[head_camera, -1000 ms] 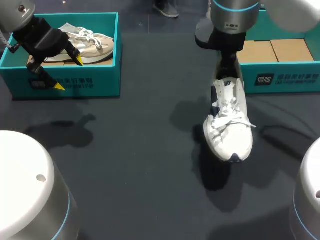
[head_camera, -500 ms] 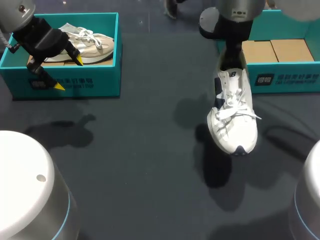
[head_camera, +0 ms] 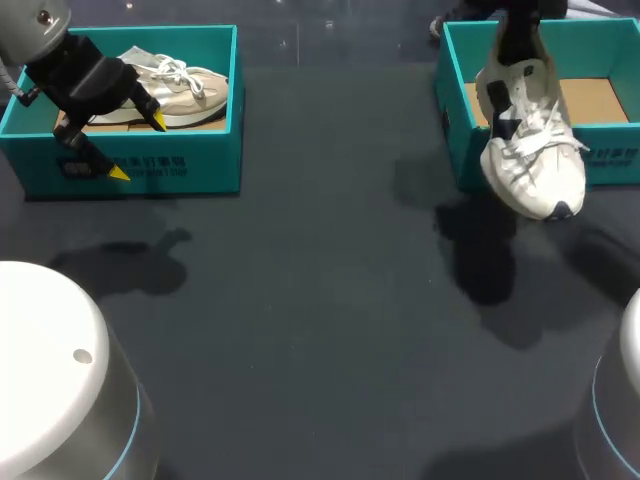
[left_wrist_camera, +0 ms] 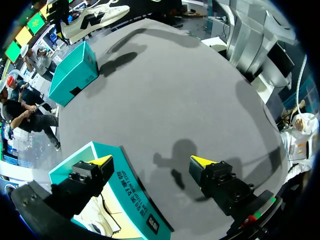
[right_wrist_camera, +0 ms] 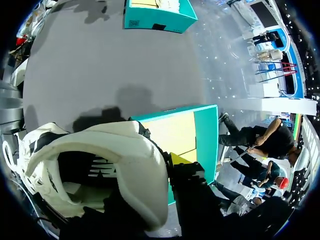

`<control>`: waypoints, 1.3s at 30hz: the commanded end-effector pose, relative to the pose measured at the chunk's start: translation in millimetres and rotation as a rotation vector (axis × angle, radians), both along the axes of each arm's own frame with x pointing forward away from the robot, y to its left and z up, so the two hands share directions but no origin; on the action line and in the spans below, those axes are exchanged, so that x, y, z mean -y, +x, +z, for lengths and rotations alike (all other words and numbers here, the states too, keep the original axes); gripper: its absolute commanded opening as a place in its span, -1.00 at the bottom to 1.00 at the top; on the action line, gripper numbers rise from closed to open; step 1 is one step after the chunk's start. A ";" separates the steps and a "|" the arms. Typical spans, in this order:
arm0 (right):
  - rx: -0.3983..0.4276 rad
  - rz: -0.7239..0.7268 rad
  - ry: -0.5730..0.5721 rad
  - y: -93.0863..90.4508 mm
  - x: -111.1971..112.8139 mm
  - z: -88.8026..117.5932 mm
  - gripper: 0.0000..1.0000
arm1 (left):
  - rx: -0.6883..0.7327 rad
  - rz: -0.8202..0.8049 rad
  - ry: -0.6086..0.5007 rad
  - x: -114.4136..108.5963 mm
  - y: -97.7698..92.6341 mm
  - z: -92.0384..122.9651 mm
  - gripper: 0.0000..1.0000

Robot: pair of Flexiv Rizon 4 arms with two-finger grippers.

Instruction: Take the shoe out of the shoebox, open the shoe tongue, remove and reinsert the insole, then place the shoe into the shoebox

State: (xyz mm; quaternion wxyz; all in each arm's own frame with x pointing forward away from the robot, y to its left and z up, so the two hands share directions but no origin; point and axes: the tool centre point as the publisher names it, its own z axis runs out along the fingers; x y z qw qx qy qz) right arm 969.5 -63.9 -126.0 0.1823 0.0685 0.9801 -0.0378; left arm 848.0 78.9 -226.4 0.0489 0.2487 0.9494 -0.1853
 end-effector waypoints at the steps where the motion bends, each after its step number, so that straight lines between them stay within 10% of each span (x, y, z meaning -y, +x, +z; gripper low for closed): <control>1: -0.017 0.009 0.022 8.0 6.0 0.6 -1.00 | 0.003 0.000 0.002 -0.3 -1.3 0.2 1.00; 10: -0.016 0.009 0.012 11.6 12.1 -1.2 -1.00 | 0.003 0.000 0.002 -0.3 -1.3 0.2 1.00; 26: -0.021 0.019 -0.035 113.6 116.2 -3.9 -1.00 | 0.003 0.000 0.002 -0.3 -1.3 0.2 1.00; 39: -0.021 0.019 -0.035 113.6 116.2 -3.9 -1.00 | 0.003 0.000 0.002 -0.3 -1.3 0.2 1.00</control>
